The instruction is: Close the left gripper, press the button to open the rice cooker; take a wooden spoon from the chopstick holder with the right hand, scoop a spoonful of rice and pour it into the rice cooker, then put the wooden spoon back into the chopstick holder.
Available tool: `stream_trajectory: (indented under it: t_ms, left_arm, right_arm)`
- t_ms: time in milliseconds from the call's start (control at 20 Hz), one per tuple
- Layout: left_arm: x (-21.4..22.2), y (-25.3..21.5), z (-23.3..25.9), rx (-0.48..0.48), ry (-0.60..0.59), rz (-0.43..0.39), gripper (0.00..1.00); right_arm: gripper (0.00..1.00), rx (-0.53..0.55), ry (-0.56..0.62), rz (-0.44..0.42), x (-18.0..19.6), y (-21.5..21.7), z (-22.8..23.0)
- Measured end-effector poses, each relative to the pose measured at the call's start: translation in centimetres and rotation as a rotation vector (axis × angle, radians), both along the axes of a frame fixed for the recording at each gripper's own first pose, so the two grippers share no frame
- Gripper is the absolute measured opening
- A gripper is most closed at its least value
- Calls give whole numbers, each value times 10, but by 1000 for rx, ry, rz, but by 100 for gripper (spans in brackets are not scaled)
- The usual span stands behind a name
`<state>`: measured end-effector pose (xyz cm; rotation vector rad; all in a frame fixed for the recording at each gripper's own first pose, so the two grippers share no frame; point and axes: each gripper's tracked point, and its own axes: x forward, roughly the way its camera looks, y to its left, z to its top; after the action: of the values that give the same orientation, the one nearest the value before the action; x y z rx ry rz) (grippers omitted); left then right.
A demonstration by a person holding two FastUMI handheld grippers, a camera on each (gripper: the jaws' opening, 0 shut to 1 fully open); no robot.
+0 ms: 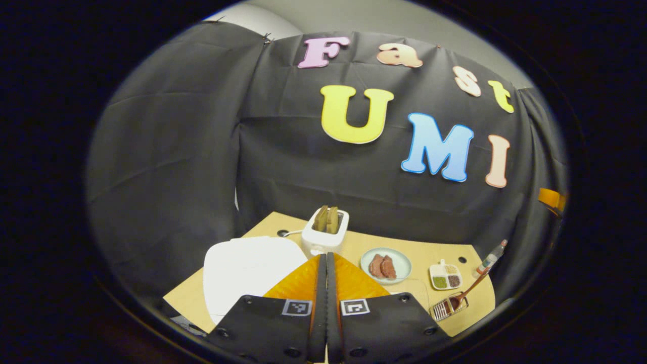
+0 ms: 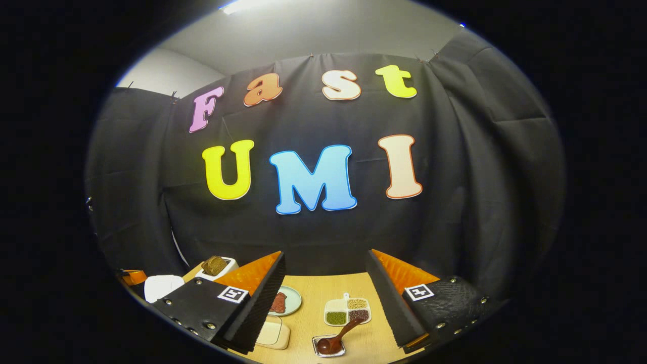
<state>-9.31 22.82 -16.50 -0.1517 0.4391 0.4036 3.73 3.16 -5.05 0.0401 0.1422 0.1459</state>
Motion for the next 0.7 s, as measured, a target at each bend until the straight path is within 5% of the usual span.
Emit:
stream_trajectory:
  t_ms: [150, 400, 700]
  left_arm:
    - [-11, 21, -29, -100, 62, 51, 3]
    - [-27, 50, -67, -197, 179, 129, 11]
    - [-35, 66, -102, -251, 256, 165, 7]
  right_arm:
    - [97, -5, 16, 0, -2, -2, -8]
    - [97, -1, 31, -17, -4, -11, -11]
    - [97, -4, 40, -29, -8, -18, -15]
